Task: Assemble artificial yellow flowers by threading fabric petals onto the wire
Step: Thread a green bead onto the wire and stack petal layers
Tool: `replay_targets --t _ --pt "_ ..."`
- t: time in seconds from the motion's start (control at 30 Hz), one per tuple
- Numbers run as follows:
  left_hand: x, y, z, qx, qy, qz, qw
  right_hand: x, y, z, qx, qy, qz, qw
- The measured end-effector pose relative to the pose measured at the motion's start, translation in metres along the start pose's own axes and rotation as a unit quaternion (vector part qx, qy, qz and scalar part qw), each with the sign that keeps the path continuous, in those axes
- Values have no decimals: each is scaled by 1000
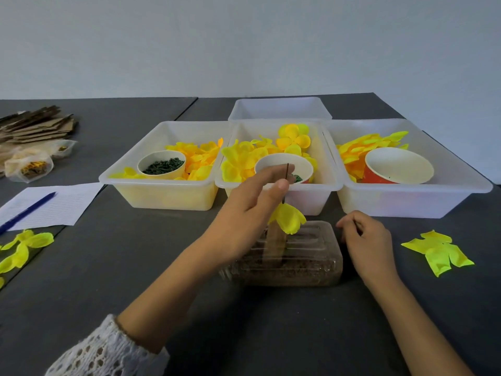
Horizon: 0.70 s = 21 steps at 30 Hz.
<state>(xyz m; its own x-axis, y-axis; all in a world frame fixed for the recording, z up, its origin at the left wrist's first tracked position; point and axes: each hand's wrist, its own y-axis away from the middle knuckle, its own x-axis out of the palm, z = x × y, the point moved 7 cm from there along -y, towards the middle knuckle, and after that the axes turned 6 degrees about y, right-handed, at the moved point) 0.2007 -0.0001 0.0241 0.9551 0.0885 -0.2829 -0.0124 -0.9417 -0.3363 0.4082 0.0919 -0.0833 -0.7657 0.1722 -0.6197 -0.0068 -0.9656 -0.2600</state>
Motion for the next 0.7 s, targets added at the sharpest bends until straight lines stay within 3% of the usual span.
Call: replay_targets --t 0.5,0.7 --pt "31 0 24 -12 -68 -86 994 -3 1 1 3 -4 -16 1000" --pt "26 7 26 -25 -199 -166 965 -3 3 4 -20 -3 -20 1000"
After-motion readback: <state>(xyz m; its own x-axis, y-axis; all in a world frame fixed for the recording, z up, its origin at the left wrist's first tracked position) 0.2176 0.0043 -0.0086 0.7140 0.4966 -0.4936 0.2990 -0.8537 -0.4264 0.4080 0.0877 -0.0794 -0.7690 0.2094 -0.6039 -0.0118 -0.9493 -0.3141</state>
